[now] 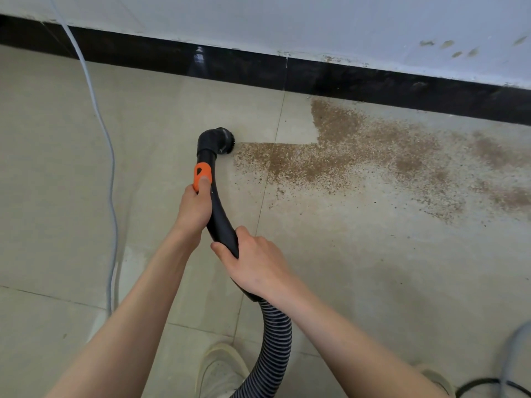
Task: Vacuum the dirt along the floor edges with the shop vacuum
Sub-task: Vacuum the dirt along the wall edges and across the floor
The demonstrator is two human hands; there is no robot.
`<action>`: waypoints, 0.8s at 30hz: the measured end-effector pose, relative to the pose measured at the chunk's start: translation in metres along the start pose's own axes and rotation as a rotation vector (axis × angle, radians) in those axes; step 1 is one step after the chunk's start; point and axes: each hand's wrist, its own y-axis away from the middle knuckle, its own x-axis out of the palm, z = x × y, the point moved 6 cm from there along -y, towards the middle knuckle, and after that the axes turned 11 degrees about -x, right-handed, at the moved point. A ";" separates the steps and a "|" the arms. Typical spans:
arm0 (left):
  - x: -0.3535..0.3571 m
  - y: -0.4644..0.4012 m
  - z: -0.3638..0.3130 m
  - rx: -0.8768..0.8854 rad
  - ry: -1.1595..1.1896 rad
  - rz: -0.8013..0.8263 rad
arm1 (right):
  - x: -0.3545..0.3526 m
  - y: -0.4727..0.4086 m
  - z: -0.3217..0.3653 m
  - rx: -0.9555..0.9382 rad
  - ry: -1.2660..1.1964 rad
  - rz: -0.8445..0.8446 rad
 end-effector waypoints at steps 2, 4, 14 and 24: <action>0.012 0.004 -0.001 0.017 -0.029 0.027 | -0.003 0.006 -0.007 0.026 0.001 -0.016; 0.027 0.011 -0.003 0.040 -0.068 0.044 | -0.006 0.012 -0.015 0.060 -0.008 -0.038; 0.085 0.035 -0.019 0.102 -0.285 0.174 | -0.022 0.045 -0.037 0.193 -0.036 -0.165; 0.121 0.044 -0.027 0.154 -0.373 0.264 | -0.031 0.054 -0.057 0.262 -0.127 -0.246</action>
